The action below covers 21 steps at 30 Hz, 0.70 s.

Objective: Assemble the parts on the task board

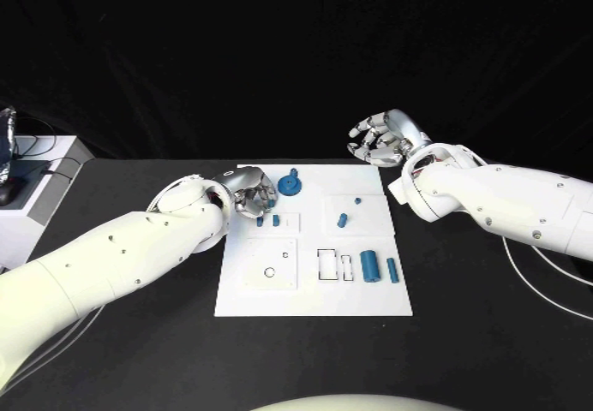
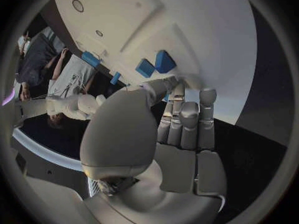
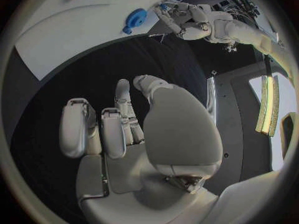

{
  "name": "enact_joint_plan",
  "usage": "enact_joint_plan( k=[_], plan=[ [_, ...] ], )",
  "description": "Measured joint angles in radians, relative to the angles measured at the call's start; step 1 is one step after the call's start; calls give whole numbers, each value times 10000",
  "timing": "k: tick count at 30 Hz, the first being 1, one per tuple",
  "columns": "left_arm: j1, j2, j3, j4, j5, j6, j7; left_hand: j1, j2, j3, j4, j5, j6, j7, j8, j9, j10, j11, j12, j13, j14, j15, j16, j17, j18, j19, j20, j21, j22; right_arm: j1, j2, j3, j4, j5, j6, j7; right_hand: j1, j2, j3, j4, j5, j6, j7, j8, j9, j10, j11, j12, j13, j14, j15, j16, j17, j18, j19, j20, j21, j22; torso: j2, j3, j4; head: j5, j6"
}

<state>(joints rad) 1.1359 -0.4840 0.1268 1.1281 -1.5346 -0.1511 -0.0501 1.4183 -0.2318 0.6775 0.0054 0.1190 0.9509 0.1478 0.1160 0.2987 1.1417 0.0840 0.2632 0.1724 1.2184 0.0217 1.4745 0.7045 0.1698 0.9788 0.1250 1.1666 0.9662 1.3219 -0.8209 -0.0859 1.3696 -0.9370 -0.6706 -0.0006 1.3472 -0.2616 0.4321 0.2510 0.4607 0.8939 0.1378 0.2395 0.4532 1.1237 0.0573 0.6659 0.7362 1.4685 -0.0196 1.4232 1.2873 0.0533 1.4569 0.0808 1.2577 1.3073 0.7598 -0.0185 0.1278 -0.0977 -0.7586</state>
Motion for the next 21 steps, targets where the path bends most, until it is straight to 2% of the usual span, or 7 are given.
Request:
enact_joint_plan(
  k=[8,12,15,16,18,20,21],
  plan=[
    [-7,-192,24,62,10,11,-34,0,0,-29,-28,0,-75,-67,-62,-33,-55,15,1,15,-25,25,0,-59,0,-74,1,-40,-77,-2,-38,0,-17,-17,48,-19,-15,-15,199,-31,0,-43,-2,0,45,-256,-19,-876,-637,0,0,0,93,0,0,0,-78,8,-7,-1,-2,5,12],
    [-21,-372,112,46,19,11,-55,0,0,-29,-28,0,-91,-83,-101,-41,-90,20,1,15,-35,35,0,-58,0,-73,1,-40,-77,-1,-84,0,-39,-78,133,-28,-92,-91,392,-174,-144,-51,82,0,93,-309,16,-2092,-1734,0,0,0,124,0,0,0,-175,8,-10,-1,-3,-5,23],
    [-38,-501,251,-67,62,-26,-59,-40,-41,-29,-28,0,-91,-83,-101,-58,-224,74,0,23,-74,72,-1,-89,-1,-73,1,-82,-80,-1,-127,-1,-53,-140,224,-32,-88,-88,496,-281,-337,29,161,-99,93,-217,106,-2863,-2461,-38,38,0,112,0,38,38,-217,8,-12,-1,-2,-13,38],
    [-39,-549,323,-124,98,-69,-58,-55,-55,-29,-28,0,-91,-83,-101,-64,-353,106,-13,20,-196,70,-75,-268,-1,-120,41,-135,-146,-1,-142,-1,-60,-165,271,-32,-84,-91,495,-340,-412,31,164,-120,93,-238,127,-3081,-2664,-3,82,0,117,0,44,44,-217,8,-12,-1,-3,-13,44],
    [-39,-609,423,-193,188,-163,-34,-81,-78,-25,-24,0,-49,-41,-101,-81,-573,206,-129,-20,-693,135,-327,-1153,0,-493,81,-412,-479,-2,-166,-1,-67,-197,359,-31,-56,-120,499,-427,-542,66,198,-154,87,-292,182,-3372,-2940,-30,117,5,160,0,74,74,-217,8,-13,-3,-4,-15,54],
    [-39,-678,528,-258,371,-325,33,-120,-40,119,1,0,91,173,-60,-103,-947,348,-303,-162,-1648,243,-1036,-2808,0,-1050,175,-913,-980,-15,-206,-1,-79,-233,502,-15,-22,-153,536,-525,-758,76,207,-214,84,-325,215,-3616,-3193,-30,117,67,210,1,79,79,-217,7,-14,-7,-6,-29,59],
    [-39,-709,588,-286,500,-408,76,-120,-40,163,22,0,142,226,-20,-106,-1052,383,-356,-219,-1931,276,-1372,-3208,0,-1193,213,-1085,-1099,-24,-226,-1,-87,-246,576,-3,16,-188,554,-597,-842,84,216,-233,76,-325,216,-3723,-3301,1,148,67,212,1,106,106,-194,8,-15,-8,-6,-37,65]
  ],
)
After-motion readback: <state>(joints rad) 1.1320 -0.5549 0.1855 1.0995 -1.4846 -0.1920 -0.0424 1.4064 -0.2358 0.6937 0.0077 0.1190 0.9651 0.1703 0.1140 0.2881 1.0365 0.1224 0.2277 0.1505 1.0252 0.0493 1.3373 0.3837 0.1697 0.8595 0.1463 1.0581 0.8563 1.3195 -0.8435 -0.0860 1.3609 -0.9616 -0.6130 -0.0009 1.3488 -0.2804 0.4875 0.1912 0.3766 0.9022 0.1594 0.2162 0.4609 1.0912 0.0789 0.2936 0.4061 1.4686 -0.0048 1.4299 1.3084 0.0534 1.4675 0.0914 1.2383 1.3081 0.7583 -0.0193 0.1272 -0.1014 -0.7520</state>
